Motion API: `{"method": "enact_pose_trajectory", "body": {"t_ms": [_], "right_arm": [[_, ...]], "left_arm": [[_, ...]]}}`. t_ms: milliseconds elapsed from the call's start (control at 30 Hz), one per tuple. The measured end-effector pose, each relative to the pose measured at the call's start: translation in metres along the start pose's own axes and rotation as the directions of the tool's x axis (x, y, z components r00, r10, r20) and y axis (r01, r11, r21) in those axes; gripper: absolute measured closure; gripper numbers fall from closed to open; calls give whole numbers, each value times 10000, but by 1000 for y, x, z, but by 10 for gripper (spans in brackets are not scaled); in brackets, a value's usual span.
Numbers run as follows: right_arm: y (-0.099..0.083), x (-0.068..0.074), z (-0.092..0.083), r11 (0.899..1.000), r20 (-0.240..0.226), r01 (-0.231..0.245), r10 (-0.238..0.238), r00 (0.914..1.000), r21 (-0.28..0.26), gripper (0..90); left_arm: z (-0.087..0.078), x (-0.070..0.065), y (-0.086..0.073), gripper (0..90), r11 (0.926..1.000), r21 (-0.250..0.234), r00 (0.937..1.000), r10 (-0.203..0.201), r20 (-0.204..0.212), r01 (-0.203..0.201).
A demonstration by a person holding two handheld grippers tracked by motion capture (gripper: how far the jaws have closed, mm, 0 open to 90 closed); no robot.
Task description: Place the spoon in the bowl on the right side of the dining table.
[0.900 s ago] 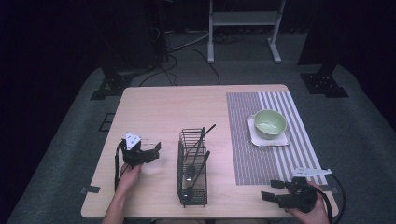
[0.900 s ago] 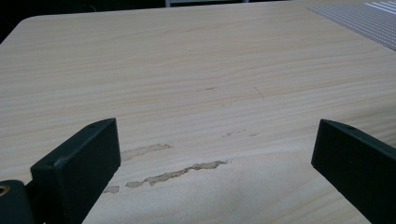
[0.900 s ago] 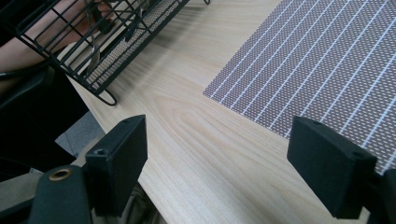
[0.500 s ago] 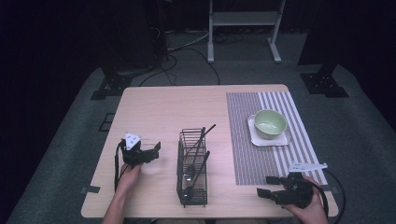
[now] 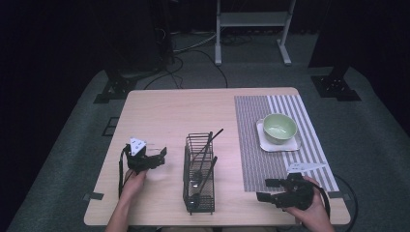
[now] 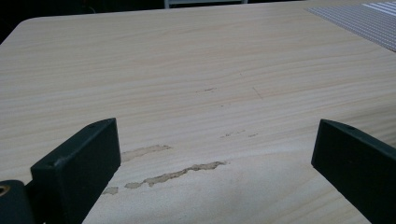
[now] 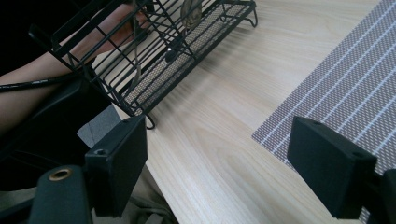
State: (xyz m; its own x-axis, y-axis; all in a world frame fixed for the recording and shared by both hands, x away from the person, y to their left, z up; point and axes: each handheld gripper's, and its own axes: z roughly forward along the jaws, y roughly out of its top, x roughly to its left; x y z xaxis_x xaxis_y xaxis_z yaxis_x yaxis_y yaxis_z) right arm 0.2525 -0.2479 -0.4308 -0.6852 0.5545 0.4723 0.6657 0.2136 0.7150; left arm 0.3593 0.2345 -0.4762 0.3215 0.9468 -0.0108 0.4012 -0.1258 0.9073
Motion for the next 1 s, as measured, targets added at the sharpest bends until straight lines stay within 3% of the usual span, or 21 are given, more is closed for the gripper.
{"method": "enact_pose_trajectory", "body": {"t_ms": [1000], "right_arm": [[30, 25, 19, 9971, -687, 695, -673, 9954, 304, 188]], "left_arm": [[-1, -1, 0, 4, 10000, -13, 10000, -17, 24, 17]]}}
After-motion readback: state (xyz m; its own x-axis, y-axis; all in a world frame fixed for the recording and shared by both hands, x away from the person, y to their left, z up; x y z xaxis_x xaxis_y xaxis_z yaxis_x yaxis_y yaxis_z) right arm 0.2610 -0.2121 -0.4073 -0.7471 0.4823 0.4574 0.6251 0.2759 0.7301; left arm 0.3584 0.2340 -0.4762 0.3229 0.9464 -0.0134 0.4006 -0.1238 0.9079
